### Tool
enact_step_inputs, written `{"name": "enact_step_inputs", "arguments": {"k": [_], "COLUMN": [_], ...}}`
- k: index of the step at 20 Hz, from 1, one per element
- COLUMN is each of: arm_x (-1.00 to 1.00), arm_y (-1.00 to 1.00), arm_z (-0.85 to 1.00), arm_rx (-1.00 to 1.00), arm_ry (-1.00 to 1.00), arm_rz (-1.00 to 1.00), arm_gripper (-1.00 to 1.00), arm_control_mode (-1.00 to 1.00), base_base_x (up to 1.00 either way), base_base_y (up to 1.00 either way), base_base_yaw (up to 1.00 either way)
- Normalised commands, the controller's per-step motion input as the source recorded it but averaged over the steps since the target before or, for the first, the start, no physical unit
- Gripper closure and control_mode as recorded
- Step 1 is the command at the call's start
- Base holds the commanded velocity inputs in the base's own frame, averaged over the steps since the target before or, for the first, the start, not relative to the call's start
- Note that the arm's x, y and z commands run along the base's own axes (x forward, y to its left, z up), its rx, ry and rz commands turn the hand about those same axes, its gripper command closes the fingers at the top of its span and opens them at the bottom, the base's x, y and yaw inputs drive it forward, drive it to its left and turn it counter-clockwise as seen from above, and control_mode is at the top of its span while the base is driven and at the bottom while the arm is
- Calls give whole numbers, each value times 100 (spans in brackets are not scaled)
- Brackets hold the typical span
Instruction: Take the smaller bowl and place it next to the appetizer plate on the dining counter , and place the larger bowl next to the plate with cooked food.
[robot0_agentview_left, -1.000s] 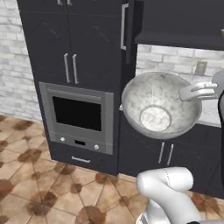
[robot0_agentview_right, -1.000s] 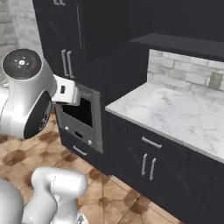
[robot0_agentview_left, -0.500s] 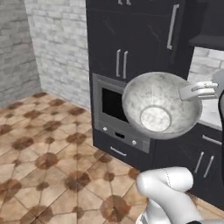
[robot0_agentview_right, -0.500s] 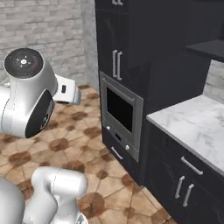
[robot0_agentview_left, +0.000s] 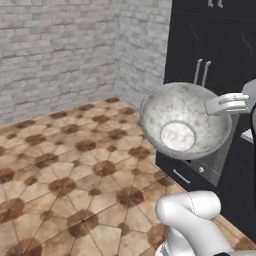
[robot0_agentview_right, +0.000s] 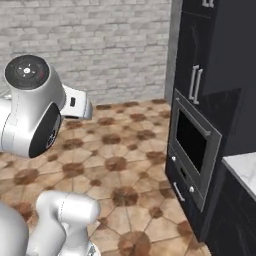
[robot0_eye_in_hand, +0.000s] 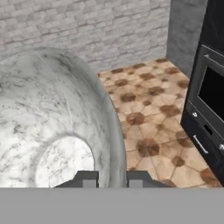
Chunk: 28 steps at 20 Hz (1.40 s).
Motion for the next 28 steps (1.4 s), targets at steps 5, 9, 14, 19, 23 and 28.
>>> {"name": "enact_step_inputs", "arguments": {"k": [5,9,14,19,23,28], "arm_x": [0,0,0,0,0,0], "arm_y": [0,0,0,0,0,0], "arm_z": [0,0,0,0,0,0], "arm_rx": [0,0,0,0,0,0], "arm_ry": [0,0,0,0,0,0], "arm_rz": [0,0,0,0,0,0], "arm_gripper": [100,100,100,100,100,100], "arm_control_mode": [100,100,100,100,100,100], "base_base_x": [53,60,59,53,47,50], "base_base_y": [10,5,0,0,0,0], "base_base_yaw": [51,51,54,59,61,65]}}
